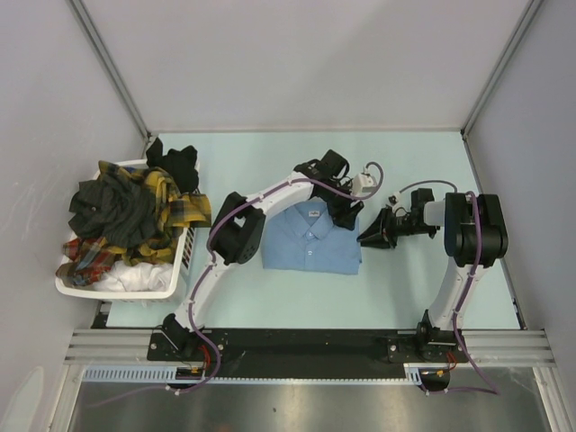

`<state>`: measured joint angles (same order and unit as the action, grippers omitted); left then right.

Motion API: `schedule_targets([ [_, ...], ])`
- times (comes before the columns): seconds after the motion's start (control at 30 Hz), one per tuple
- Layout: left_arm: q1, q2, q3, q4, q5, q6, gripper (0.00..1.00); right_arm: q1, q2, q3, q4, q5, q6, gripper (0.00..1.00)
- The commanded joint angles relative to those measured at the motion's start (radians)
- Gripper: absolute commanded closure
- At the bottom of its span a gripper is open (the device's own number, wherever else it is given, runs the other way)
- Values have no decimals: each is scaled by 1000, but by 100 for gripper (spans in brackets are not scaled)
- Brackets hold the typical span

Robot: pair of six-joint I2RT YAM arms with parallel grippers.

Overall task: Fold and stack the long sleeve shirts
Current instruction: Fold the shirt

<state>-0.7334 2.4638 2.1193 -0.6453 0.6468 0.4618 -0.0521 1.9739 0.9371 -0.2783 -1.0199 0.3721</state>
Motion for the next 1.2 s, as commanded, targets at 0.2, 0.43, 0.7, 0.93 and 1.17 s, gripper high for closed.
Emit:
schedule_targets([
  [0.2, -12, 21, 51, 32, 2, -2, 37, -49, -23, -17, -177, 64, -140, 70],
  [0.43, -12, 23, 56, 47, 14, -14, 37, -17, -1, -44, -168, 58, -156, 73],
  [0.7, -12, 32, 71, 49, 17, -22, 47, 6, 32, -61, -168, 43, -173, 84],
  [0.93, -12, 34, 74, 39, 8, -26, 71, 24, 49, -49, -183, 15, -174, 100],
  [1.17, -12, 38, 79, 35, -13, -38, 99, 46, 37, -47, -199, -32, -173, 100],
])
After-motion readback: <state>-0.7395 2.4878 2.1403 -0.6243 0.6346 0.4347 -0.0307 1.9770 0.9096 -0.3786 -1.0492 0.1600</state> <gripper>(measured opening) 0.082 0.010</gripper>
